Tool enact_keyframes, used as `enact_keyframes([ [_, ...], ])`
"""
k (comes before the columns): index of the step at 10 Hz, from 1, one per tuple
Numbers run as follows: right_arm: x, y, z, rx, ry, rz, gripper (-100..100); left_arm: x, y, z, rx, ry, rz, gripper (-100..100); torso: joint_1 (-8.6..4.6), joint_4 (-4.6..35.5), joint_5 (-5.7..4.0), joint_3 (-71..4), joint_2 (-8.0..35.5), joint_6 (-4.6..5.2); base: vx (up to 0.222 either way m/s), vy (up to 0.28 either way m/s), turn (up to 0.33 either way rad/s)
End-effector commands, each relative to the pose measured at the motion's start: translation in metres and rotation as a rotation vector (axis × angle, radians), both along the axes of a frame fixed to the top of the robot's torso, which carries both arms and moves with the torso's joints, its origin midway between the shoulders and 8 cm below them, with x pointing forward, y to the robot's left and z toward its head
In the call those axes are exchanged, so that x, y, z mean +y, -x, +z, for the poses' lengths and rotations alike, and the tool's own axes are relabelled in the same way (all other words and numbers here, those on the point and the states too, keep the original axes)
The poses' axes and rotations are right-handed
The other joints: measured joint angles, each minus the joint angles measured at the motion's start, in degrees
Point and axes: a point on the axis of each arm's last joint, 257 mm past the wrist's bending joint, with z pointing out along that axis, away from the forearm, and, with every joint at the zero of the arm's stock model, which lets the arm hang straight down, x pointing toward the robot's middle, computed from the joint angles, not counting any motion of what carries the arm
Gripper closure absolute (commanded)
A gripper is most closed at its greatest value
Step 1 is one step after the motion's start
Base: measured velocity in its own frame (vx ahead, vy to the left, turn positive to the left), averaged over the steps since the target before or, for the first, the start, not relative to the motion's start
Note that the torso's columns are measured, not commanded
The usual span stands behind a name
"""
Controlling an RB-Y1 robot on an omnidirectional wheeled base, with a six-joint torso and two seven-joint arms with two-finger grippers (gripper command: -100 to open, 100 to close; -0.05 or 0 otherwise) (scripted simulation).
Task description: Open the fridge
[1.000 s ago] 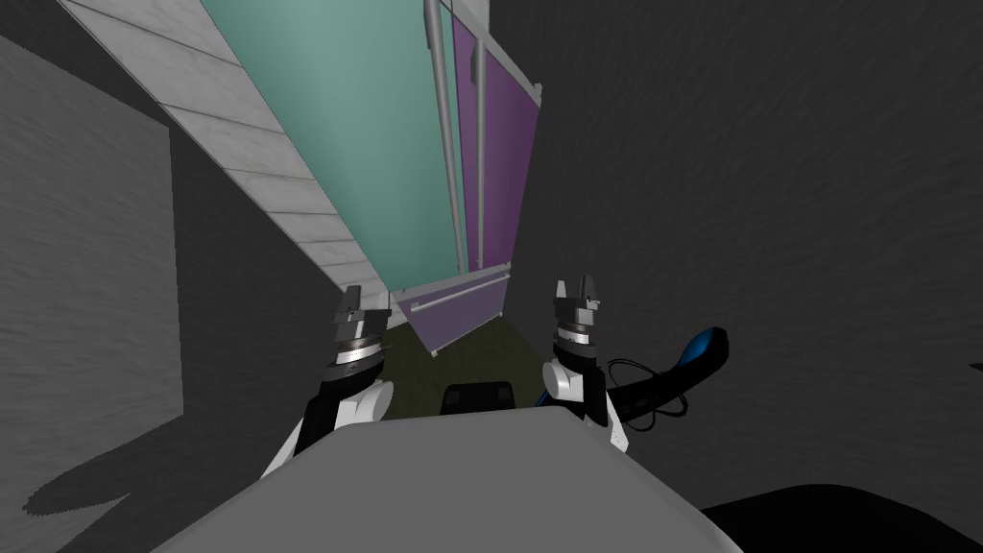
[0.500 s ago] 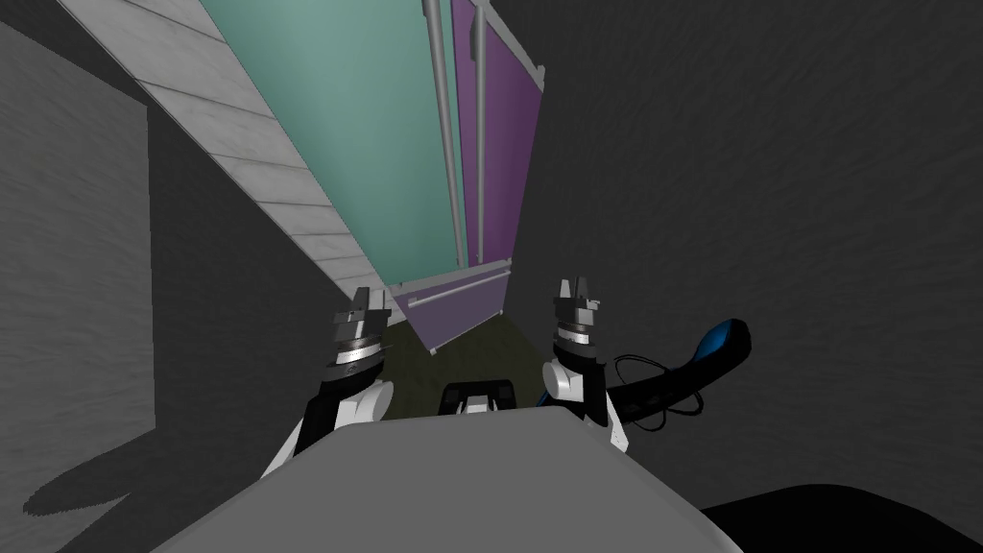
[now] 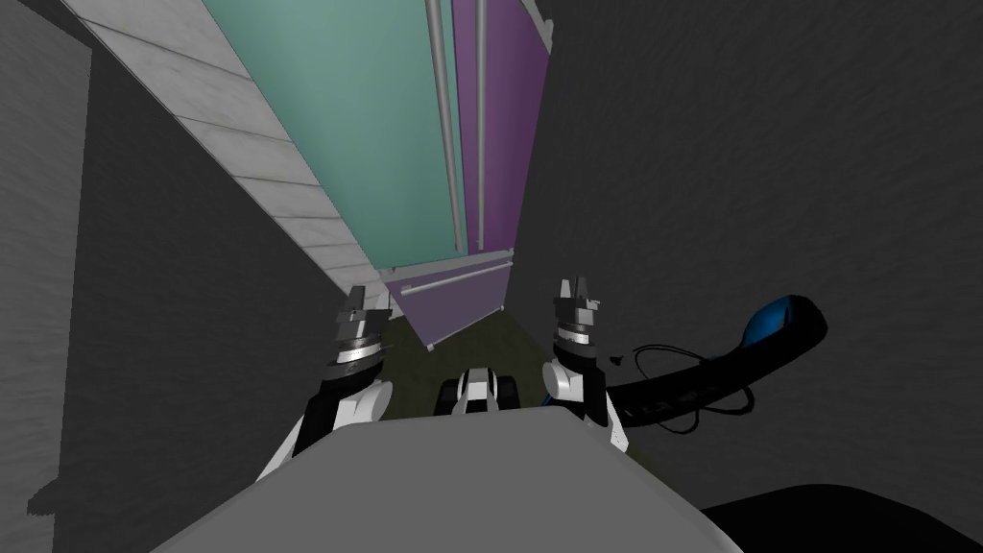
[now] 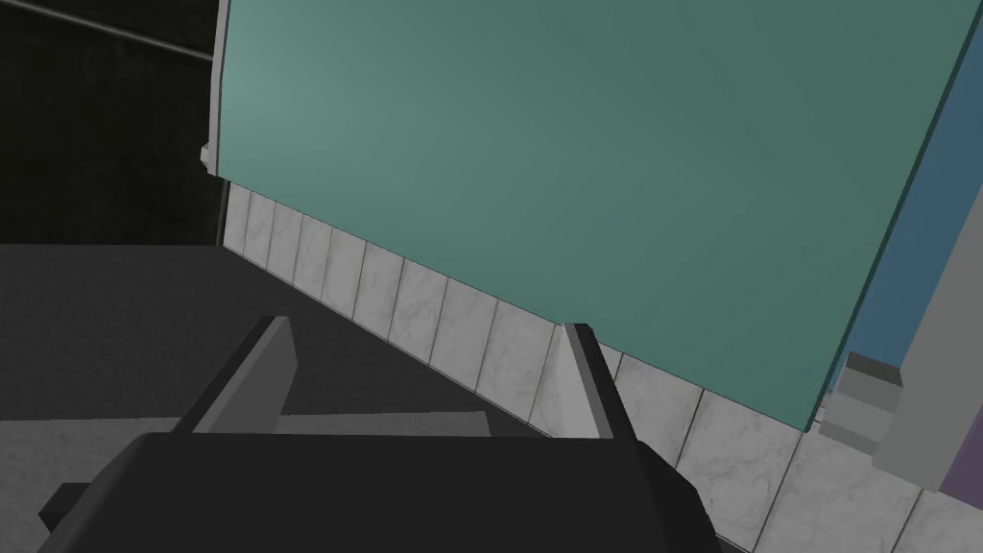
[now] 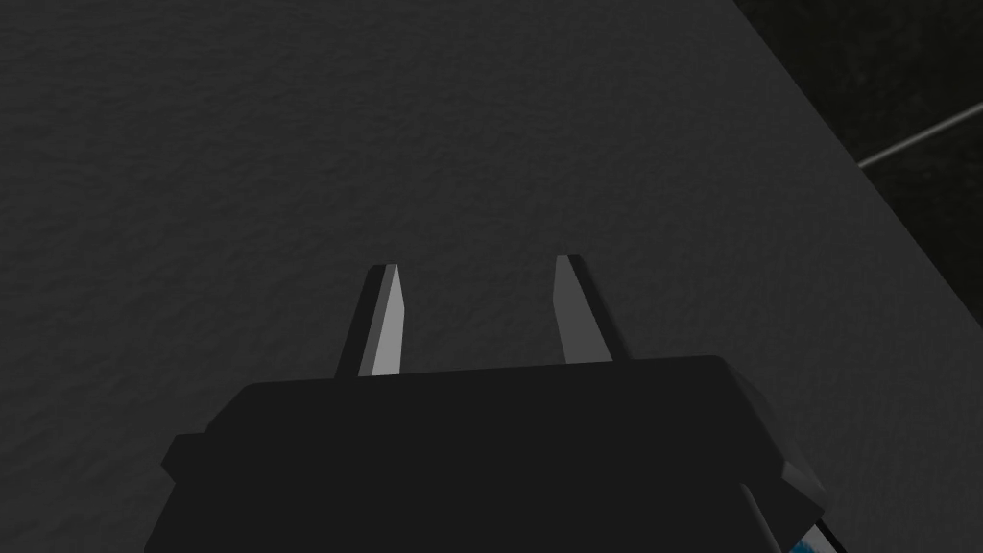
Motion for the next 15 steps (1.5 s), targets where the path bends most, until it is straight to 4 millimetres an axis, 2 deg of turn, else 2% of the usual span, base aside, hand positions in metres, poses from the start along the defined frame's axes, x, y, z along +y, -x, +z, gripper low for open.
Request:
enact_keyframes([
  [1,0.0,0.0,0.0,0.0,0.0,0.0,0,0.003,-0.011,-0.02,0.05,-0.037,-0.015,-100,0.03,0.55,0.01,-1.15,0.5,0.0,0.075,0.033,0.034],
  [15,0.0,0.0,0.0,0.0,0.0,0.0,0,0.045,-0.049,-0.113,0.238,0.007,0.041,-100,0.0,0.8,0.0,-1.41,0.8,0.0,0.074,0.025,0.03],
])
